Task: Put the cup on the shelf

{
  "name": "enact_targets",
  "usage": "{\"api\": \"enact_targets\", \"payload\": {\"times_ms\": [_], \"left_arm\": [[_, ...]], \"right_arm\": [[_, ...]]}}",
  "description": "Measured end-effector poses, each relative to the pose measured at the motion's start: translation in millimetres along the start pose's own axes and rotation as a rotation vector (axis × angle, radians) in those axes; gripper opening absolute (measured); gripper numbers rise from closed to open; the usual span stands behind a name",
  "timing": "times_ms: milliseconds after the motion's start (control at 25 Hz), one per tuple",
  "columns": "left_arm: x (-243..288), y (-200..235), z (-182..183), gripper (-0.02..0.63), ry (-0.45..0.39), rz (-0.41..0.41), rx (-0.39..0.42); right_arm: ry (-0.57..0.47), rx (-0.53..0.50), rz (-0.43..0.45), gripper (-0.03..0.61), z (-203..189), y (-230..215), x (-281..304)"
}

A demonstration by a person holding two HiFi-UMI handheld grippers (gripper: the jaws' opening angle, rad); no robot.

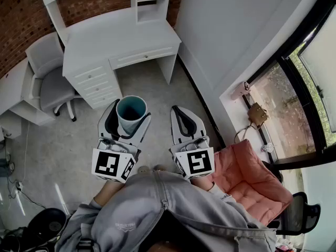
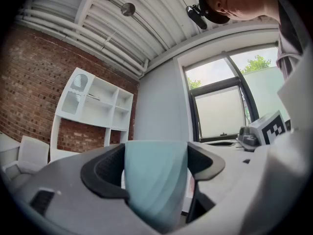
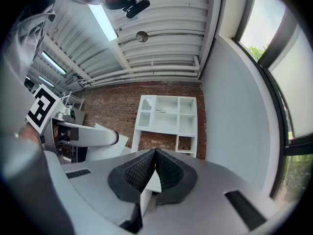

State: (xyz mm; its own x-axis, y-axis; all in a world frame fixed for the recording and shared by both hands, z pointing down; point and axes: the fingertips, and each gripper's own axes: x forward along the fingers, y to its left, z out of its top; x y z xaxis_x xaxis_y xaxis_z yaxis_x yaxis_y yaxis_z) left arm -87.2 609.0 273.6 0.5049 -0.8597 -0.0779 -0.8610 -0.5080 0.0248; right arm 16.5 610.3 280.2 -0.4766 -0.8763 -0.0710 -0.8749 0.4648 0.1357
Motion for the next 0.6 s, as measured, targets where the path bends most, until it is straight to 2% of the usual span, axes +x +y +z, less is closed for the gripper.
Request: {"api": "enact_targets", "payload": {"times_ms": [280,600], "left_arm": [[7,7,-4,0.383,0.003,-0.043,-0.015],[22,41,-1,0.385,-0.015,-0.100,-0.003]], "right_arm": [[-0.010,0.023,-0.025,0.028,-3,3,16],[-0.014,0.024,-0.088,0.028,-3,12,42]]}}
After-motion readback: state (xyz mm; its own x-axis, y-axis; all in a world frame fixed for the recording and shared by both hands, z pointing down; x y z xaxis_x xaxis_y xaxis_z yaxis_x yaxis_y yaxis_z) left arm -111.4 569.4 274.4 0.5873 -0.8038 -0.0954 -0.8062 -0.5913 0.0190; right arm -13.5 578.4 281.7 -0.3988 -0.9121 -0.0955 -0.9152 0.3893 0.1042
